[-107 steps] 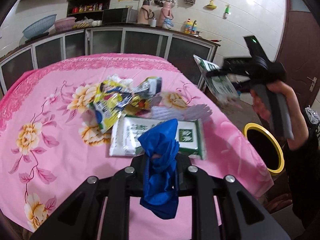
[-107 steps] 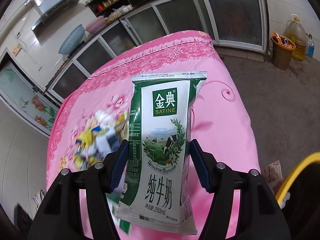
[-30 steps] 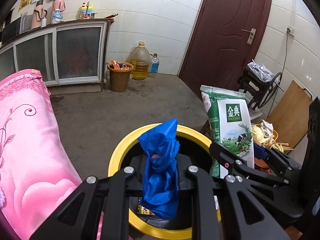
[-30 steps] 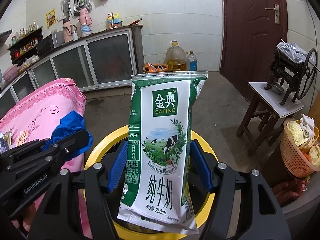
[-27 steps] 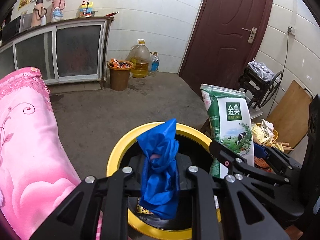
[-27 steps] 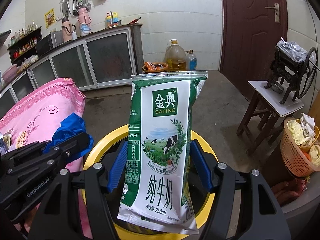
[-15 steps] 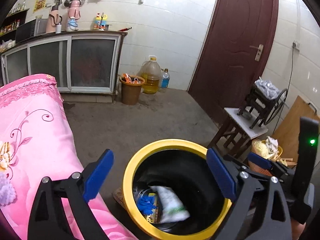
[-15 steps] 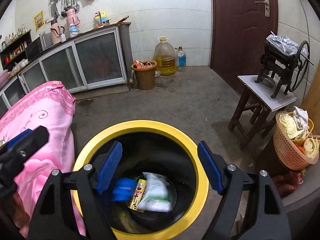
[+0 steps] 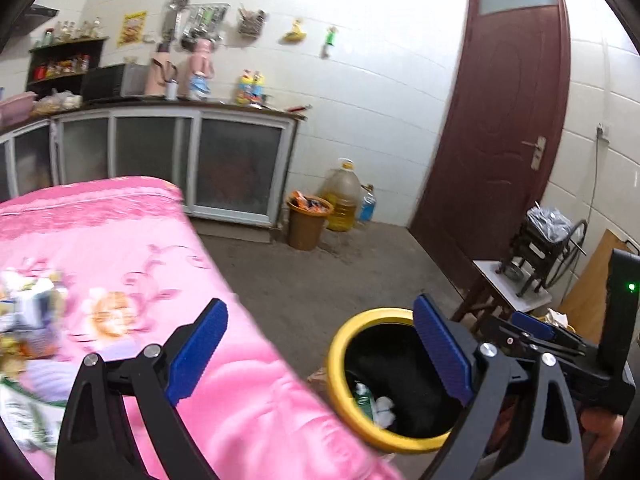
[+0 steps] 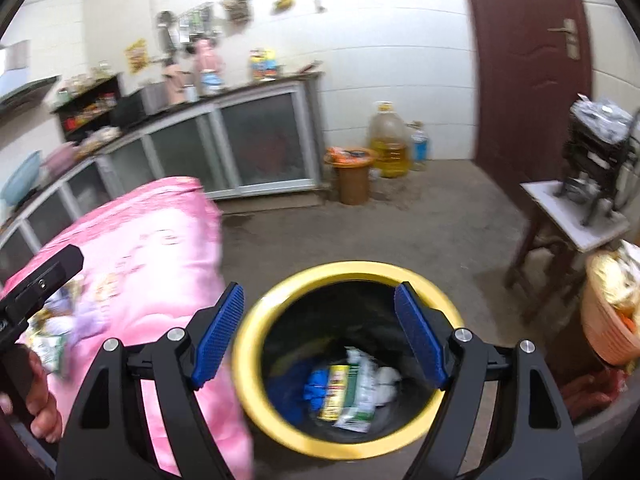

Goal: Collect trash
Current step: 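Move both tools back over the table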

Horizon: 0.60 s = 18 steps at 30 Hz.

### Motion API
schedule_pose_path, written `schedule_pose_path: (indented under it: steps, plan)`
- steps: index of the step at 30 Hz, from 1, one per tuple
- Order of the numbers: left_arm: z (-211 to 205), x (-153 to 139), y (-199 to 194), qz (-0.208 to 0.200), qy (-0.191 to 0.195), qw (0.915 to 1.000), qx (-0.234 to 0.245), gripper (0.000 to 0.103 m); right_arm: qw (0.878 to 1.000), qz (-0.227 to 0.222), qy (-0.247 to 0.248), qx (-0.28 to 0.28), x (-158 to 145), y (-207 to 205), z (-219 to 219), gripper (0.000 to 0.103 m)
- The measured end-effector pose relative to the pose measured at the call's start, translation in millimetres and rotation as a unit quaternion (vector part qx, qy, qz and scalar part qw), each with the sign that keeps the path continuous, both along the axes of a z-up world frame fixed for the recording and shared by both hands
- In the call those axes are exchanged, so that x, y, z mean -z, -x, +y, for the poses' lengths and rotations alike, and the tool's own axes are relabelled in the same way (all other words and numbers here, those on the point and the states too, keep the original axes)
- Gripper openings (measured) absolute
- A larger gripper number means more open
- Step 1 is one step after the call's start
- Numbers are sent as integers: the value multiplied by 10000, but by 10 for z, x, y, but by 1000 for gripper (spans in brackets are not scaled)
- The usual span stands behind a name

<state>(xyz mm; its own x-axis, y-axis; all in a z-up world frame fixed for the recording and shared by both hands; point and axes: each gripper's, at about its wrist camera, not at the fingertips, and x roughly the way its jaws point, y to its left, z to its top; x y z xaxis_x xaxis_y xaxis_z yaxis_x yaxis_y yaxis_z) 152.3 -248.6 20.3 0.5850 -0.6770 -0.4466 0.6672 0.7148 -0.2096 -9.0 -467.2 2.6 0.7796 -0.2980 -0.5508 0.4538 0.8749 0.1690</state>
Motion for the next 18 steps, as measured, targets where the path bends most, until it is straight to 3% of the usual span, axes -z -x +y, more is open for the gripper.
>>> schedule_pose_path:
  steps: [4,7,11,14,18]
  plan:
    - [669,-83,80,-356,-265,9980,-447,90,9961,-34,-188,-859,2,-222,328,74]
    - [1216,-63,99,-452,-579,9930,-927,90,9868,-22,-413,-1568,21,-424,640,74]
    - [1915,45,86,-292,-841,9836,-1566,90,9675,57,-530,-2471,51,-676,1107,74]
    - [2452,166,62,-64,-920,9749,-2025,90,9466,176,-635,-3156,102,-844,1470,74]
    - [2882,272,32,102,-1018,9670,-2333,90,9200,367,-720,-3835,211,-1014,1887,74]
